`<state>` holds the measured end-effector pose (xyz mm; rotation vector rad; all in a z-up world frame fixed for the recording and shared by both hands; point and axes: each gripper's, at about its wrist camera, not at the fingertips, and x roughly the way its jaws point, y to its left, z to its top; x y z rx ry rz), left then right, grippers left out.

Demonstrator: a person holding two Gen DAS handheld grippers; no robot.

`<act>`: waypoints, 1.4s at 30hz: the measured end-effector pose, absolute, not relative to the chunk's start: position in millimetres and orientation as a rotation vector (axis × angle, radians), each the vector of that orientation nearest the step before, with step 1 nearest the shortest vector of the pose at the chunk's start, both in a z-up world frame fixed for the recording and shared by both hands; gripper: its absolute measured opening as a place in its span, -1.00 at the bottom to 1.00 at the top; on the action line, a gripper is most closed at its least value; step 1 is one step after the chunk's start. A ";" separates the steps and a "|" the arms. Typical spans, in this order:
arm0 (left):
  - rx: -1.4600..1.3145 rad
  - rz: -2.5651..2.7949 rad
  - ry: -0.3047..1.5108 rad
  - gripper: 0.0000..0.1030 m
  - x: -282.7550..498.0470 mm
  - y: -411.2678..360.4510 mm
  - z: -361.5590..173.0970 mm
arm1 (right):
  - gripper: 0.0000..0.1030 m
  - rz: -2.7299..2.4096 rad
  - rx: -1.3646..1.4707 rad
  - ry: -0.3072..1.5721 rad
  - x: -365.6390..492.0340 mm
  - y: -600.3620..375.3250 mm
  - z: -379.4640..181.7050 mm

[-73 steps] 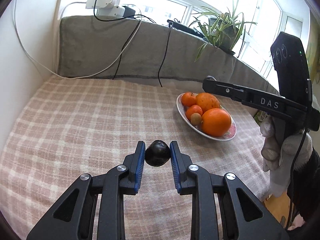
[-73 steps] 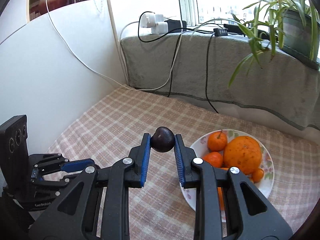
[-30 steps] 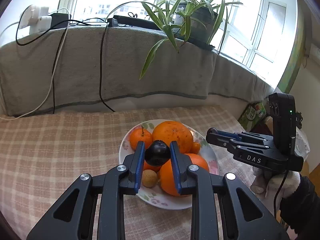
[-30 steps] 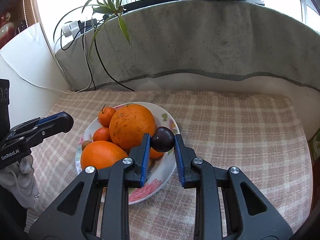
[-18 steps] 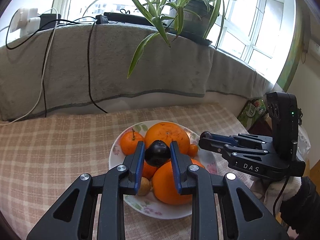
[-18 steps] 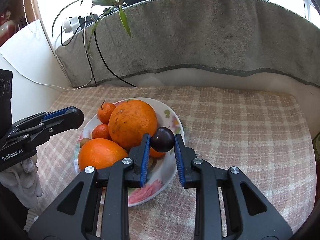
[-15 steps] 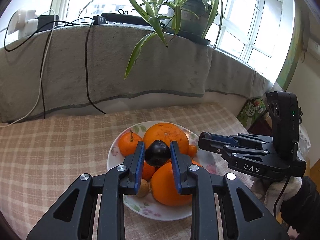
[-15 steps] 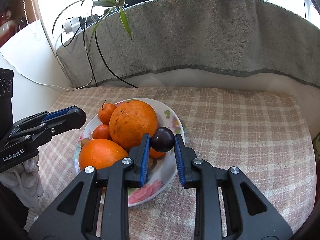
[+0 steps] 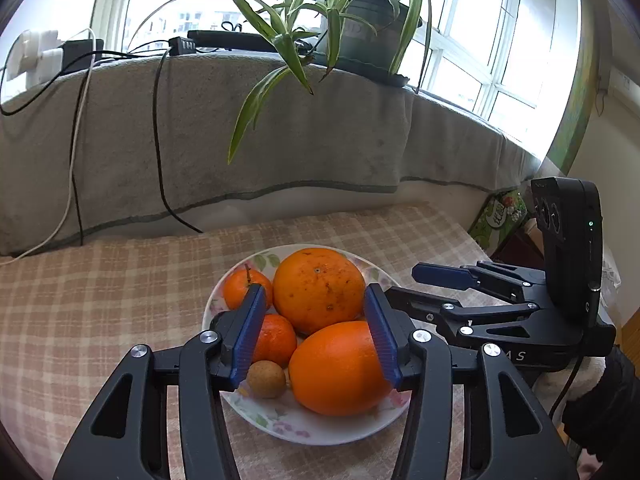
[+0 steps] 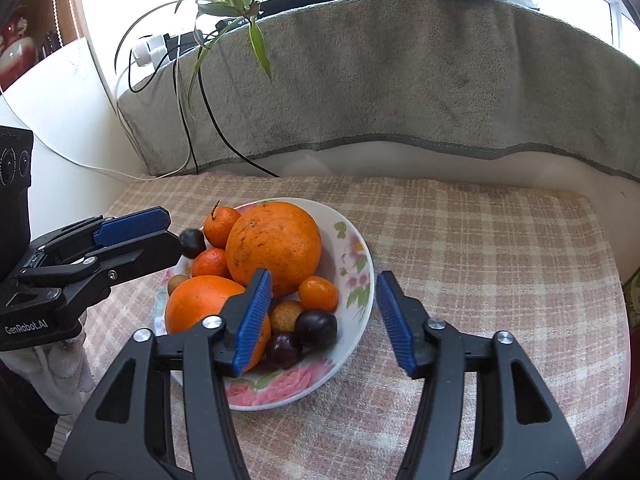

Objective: Organize fruits

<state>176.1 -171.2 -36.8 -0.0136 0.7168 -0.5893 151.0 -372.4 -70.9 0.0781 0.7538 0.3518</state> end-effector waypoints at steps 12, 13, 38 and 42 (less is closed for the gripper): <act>-0.008 -0.567 0.709 0.35 171.9 -166.4 -31.8 | 0.51 0.335 0.080 0.745 145.9 -371.6 -69.3; -0.005 -0.564 0.708 0.36 171.1 -166.3 -31.1 | 0.53 0.334 0.081 0.742 145.2 -371.5 -68.5; 0.006 -0.495 0.676 0.55 132.0 -148.8 -13.3 | 0.69 0.294 0.114 0.679 110.8 -373.3 -41.2; 0.012 -0.476 0.661 0.55 118.6 -144.8 -7.7 | 0.74 0.289 0.125 0.653 98.5 -373.6 -34.8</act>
